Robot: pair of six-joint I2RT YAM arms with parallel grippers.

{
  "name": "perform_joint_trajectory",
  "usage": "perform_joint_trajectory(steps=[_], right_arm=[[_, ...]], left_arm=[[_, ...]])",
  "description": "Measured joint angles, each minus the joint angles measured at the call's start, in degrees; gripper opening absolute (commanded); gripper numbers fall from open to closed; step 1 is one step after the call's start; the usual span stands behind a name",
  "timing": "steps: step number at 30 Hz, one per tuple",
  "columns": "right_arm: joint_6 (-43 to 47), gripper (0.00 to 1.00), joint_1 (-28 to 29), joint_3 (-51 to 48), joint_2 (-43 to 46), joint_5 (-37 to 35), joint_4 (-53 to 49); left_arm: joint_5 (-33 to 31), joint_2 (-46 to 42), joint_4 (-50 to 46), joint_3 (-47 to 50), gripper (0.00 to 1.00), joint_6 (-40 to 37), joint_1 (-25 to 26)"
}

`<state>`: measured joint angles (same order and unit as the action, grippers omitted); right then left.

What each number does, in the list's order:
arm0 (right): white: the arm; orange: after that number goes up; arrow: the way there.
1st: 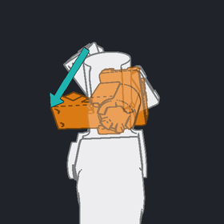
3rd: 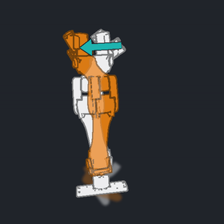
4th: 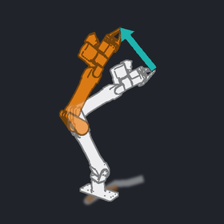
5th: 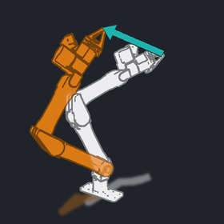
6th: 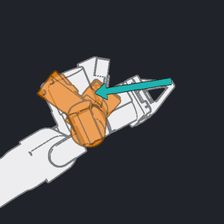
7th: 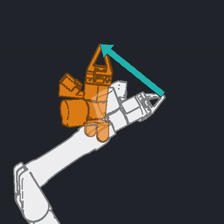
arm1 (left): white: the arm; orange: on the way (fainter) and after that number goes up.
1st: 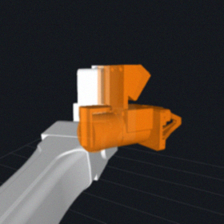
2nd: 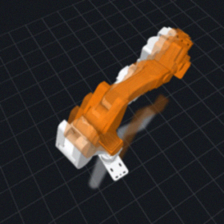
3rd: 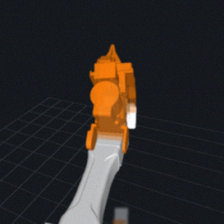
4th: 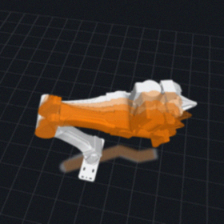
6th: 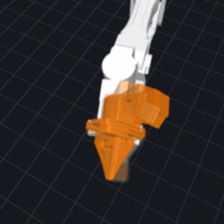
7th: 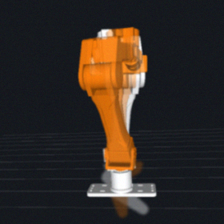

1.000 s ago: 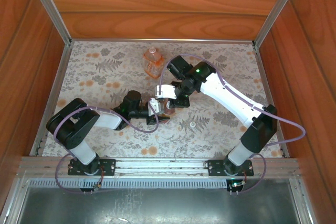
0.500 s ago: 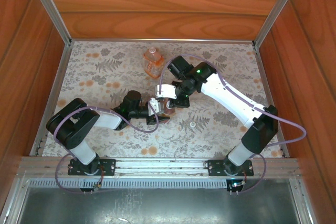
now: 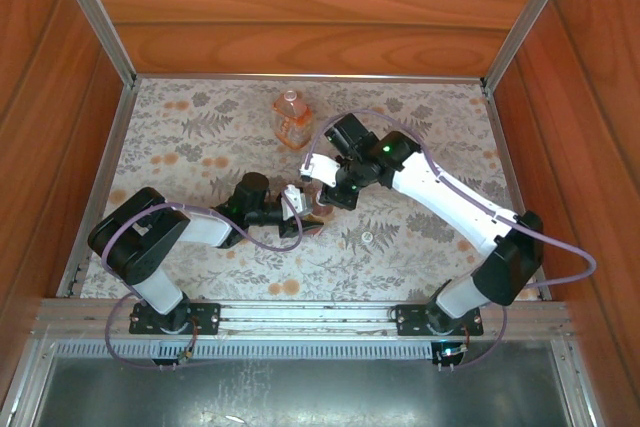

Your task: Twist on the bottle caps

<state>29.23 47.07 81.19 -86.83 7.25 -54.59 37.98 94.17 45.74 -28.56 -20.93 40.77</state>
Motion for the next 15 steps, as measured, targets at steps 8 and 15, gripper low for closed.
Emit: perform_joint_trajectory(steps=[8,15], right_arm=[[-14.7,0.14,2.7,-1.3,1.1,-5.5,2.1],[-31.1,0.14,5.9,0.7,-0.1,-11.4,-0.1]], left_arm=[[-0.3,-0.1,-0.1,0.0,0.56,0.4,0.0],[-0.4,-0.2,-0.3,0.0,0.56,0.4,0.0]])
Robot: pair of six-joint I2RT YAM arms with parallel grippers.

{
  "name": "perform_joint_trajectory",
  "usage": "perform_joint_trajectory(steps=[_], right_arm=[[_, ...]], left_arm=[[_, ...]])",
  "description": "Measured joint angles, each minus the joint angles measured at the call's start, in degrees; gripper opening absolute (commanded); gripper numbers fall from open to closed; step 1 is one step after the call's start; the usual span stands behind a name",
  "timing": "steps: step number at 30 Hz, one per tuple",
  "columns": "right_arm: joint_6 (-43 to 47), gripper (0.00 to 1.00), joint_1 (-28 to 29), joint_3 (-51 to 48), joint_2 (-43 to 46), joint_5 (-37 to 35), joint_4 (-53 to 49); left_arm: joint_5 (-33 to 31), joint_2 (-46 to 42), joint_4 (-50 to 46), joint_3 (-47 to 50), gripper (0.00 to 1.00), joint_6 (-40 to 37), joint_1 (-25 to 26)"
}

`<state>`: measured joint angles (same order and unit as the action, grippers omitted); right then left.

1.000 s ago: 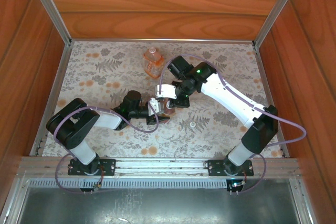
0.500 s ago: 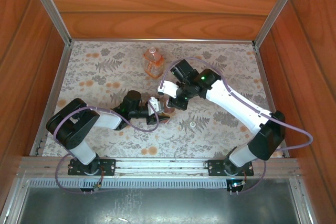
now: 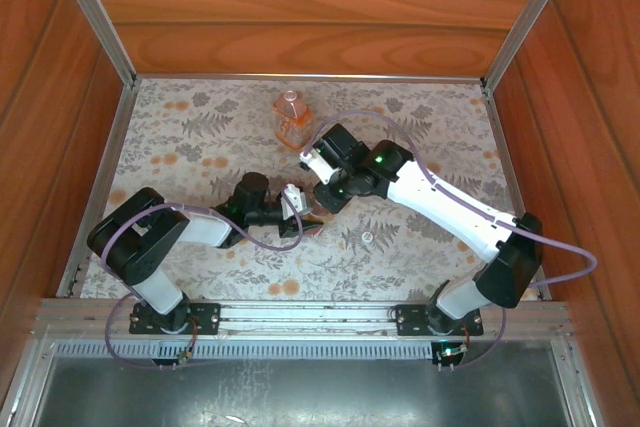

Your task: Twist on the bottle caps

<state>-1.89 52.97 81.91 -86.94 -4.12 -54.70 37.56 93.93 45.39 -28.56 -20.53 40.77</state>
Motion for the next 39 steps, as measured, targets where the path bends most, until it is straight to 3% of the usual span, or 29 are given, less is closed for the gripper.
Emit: perform_joint_trajectory(steps=[9,14,22,33,39], right_arm=[[-21.6,0.11,2.1,5.8,-4.3,-4.9,-5.8],[-27.0,0.15,2.3,10.2,-7.6,-6.2,-9.9],[-27.7,0.26,2.3,11.2,-8.1,-6.6,-11.0],[-24.6,0.59,2.3,11.3,-7.5,-6.7,-12.1],[-20.8,0.63,2.1,10.3,-2.6,-5.7,-10.9]], left_arm=[[-0.2,-0.1,-0.1,0.0,0.56,0.0,0.0],[-0.3,-0.1,-0.2,0.0,0.56,0.3,0.0],[-0.5,-0.1,-0.1,0.0,0.56,0.4,0.0],[-0.5,-0.1,-0.1,0.0,0.56,0.4,0.0],[-0.5,-0.1,-0.1,0.0,0.56,0.4,0.0]])
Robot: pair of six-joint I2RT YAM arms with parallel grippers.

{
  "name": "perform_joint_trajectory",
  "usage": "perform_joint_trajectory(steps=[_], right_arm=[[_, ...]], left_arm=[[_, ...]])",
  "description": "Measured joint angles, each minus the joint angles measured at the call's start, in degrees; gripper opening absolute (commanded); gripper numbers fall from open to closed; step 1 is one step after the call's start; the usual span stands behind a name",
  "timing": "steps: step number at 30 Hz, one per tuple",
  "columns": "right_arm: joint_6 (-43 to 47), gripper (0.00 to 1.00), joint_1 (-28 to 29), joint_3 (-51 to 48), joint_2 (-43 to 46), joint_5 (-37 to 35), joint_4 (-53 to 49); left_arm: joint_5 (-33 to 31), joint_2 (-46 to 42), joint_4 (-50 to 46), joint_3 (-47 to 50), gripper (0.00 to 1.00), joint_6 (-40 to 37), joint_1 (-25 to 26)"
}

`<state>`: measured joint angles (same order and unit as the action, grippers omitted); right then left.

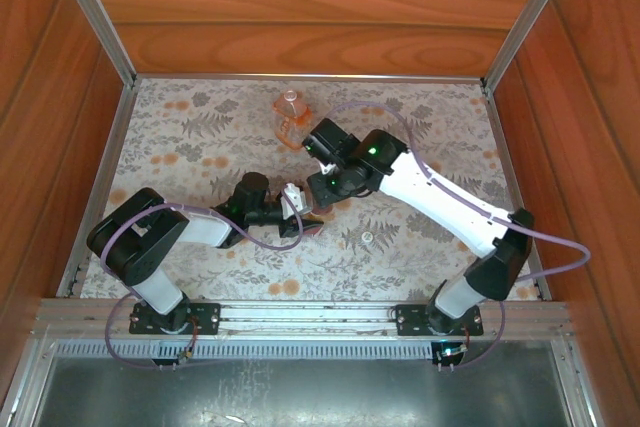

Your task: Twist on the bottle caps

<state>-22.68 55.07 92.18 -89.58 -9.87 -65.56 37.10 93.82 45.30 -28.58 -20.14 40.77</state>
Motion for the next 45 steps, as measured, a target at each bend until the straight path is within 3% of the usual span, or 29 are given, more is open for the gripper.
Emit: perform_joint_trajectory(steps=[3,5,9,13,19,31,45], right_arm=[[3.7,0.66,-0.9,-1.4,3.4,1.0,1.6],[8.4,0.74,-2.0,-3.6,6.1,2.4,3.5],[26.4,0.82,-3.8,-11.2,12.5,5.9,8.2],[45.4,0.76,-4.0,-15.0,15.9,10.6,9.3],[62.2,0.64,-6.4,-11.4,12.9,16.7,7.3],[74.5,0.56,-8.7,1.0,-1.4,18.9,-1.6],[76.2,0.43,-8.7,4.6,-7.7,19.6,-5.7]], left_arm=[[0.0,0.0,0.0,0.0,0.56,-0.2,0.0],[0.2,0.0,0.0,0.0,0.56,-0.5,0.0],[0.7,0.0,-0.1,0.0,0.56,-1.2,0.0],[0.9,-0.1,-0.2,0.0,0.56,-2.3,0.0],[1.1,-0.4,-0.2,0.4,0.56,-3.8,0.0],[1.7,-0.4,-0.3,0.4,0.56,-4.5,0.0],[1.7,-0.4,-0.3,0.4,0.56,-4.6,0.0]])
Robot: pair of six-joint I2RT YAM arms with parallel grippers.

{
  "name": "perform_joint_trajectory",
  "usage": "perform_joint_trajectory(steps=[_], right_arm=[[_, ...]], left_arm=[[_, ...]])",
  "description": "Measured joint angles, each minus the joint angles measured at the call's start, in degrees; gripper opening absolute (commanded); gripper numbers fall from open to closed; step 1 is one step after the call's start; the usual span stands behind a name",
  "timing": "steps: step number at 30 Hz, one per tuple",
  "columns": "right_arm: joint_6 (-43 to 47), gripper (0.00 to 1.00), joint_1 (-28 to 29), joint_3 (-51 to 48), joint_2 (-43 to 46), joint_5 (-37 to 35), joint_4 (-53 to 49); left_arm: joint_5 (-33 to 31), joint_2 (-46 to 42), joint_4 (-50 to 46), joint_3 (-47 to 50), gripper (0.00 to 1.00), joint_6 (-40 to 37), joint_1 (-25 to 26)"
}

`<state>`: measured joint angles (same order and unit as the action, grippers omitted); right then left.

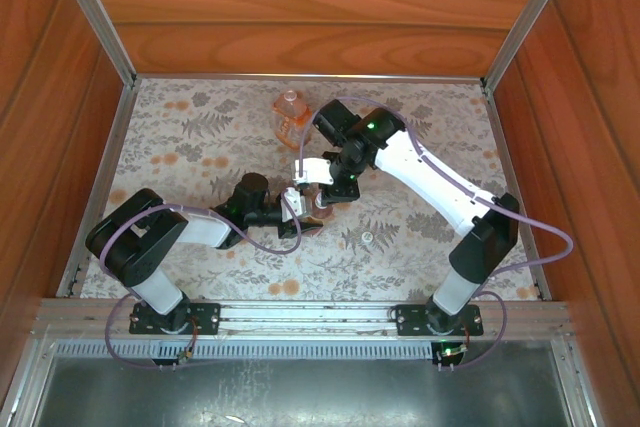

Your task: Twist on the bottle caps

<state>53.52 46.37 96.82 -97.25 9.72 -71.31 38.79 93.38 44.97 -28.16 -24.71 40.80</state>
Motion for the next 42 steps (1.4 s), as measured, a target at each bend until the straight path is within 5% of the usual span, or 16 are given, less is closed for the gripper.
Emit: perform_joint_trajectory(steps=[14,42], right_arm=[[0.0,0.31,0.0,0.0,-0.6,0.0,-0.6],[-4.8,0.26,0.9,-11.6,7.8,-1.7,12.0]], left_arm=[[0.0,0.0,0.0,0.0,0.56,0.0,0.0],[0.5,0.0,-0.6,-0.4,0.55,4.1,-0.2]])
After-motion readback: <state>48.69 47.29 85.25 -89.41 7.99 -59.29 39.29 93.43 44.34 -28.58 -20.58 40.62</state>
